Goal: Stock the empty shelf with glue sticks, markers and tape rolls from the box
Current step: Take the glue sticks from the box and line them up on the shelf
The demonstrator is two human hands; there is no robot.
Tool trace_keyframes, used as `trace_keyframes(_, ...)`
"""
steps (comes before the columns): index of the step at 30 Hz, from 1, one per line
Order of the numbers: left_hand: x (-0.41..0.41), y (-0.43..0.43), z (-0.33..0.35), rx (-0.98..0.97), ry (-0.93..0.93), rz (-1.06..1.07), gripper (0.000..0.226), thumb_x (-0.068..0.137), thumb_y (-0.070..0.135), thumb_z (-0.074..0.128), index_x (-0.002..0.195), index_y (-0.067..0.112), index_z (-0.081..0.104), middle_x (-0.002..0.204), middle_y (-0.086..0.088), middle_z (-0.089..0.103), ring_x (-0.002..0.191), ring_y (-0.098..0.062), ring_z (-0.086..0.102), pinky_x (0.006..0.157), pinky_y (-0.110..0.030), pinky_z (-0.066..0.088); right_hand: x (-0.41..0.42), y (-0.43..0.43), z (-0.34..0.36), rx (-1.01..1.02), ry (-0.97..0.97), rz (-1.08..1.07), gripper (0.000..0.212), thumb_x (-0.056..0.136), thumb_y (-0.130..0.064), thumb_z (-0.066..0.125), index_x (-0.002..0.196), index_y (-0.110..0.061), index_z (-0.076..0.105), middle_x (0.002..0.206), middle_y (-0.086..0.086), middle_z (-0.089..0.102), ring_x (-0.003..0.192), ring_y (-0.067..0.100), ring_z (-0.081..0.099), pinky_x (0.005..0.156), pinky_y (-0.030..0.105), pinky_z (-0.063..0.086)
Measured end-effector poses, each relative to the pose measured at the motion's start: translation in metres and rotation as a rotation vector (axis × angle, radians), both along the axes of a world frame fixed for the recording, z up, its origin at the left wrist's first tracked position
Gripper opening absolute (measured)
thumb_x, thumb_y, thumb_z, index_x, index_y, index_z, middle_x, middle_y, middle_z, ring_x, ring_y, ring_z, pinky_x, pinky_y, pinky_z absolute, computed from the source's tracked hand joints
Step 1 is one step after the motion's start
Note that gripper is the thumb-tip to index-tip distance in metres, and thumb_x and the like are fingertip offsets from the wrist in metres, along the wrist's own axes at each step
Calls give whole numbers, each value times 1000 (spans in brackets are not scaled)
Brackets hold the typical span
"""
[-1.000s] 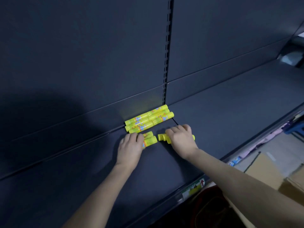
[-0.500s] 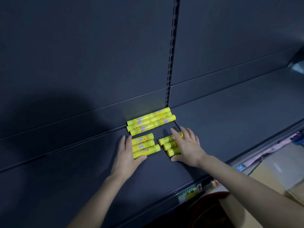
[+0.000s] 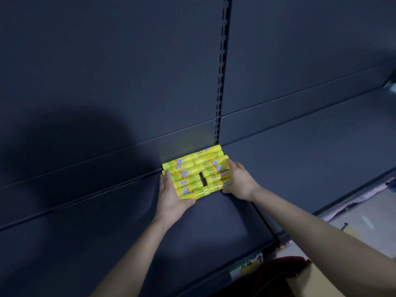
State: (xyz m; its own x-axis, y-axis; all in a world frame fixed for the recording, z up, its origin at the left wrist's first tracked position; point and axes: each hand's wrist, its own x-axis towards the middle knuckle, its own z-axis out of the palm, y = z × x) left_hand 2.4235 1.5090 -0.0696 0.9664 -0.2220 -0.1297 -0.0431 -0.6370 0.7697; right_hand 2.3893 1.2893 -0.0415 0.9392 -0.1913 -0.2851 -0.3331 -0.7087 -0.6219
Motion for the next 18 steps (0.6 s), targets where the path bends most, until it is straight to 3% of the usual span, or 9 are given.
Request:
trace_keyframes(4, 0, -4, 1, -23, 25, -15, 123, 57, 19, 87, 152, 15, 8, 154, -8, 17, 142, -18, 22, 115, -38, 26, 12, -8, 5, 15, 46, 72, 79, 65, 1, 73, 133, -12, 34, 133, 9, 37, 120, 25, 44, 85, 25, 45)
trace_keyframes(7, 0, -5, 2, -29, 36, -17, 125, 60, 14, 86, 152, 17, 1, 157, -6, 9, 143, -15, 18, 116, -29, 22, 15, -7, 10, 42, 126, 99, 102, 69, 3, 70, 150, -16, 11, 148, 4, 23, 132, 21, 36, 84, 21, 43)
trace_keyframes(9, 0, -6, 3, -32, 39, -15, 125, 62, 12, 85, 152, 18, -1, 157, -4, 7, 142, -13, 19, 112, -21, 21, 15, -7, 11, 57, 129, 106, 104, 71, 4, 68, 152, -17, 6, 149, 4, 21, 133, 20, 34, 86, 20, 43)
trace_keyframes(11, -1, -6, 4, -41, 35, -17, 124, 62, 10, 84, 152, 17, -1, 155, -3, 10, 139, -10, 22, 106, -15, 20, 16, -8, 11, 102, 121, 112, 102, 69, 5, 66, 150, -22, 10, 137, 0, 29, 122, 19, 40, 74, 21, 47)
trace_keyframes(14, -1, -6, 3, -51, 15, -14, 122, 62, 9, 82, 152, 19, 1, 153, -3, 13, 137, -6, 20, 100, -10, 19, 18, -12, 7, 291, 71, 114, 79, 57, 5, 61, 126, -24, 37, 101, -1, 44, 84, 18, 49, 55, 27, 44)
trace_keyframes(16, -1, -5, 3, -54, 27, -12, 123, 62, 12, 82, 152, 22, -2, 156, -5, 5, 144, -9, 9, 107, -16, 18, 18, -15, 8, 419, 40, 53, 77, 63, 4, 61, 132, -18, 36, 99, 4, 53, 81, 14, 52, 64, 33, 46)
trace_keyframes(18, -1, -5, 3, -68, 47, -9, 126, 60, 14, 84, 152, 25, -2, 157, -8, 2, 145, -14, 10, 113, -24, 21, 20, -17, 10, 508, 30, -62, 84, 76, -6, 64, 148, -17, 22, 118, -2, 52, 97, 11, 52, 82, 28, 45)
